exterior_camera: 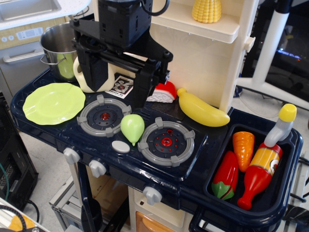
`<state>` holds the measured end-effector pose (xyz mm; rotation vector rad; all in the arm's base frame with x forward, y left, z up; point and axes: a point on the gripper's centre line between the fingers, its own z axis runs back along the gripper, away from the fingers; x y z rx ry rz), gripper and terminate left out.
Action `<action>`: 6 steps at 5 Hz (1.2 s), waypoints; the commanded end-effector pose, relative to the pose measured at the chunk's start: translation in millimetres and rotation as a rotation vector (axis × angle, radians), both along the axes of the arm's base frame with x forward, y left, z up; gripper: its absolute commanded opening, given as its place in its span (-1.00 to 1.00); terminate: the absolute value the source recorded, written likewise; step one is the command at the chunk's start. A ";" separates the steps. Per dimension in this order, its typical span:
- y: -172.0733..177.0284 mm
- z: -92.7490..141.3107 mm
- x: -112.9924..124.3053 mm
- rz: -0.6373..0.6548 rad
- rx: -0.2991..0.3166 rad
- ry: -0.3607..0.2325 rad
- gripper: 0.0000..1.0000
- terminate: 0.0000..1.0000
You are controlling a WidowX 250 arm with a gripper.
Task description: Put pear on plate
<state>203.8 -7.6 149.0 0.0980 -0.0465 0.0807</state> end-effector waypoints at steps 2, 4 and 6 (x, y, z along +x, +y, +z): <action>3.2 -26.3 18.3 0.006 0.009 -0.038 1.00 -1.00; 11.5 -66.1 35.9 0.066 -0.018 -0.055 1.00 -1.00; 19.6 -89.7 52.2 0.060 -0.014 -0.097 1.00 -1.00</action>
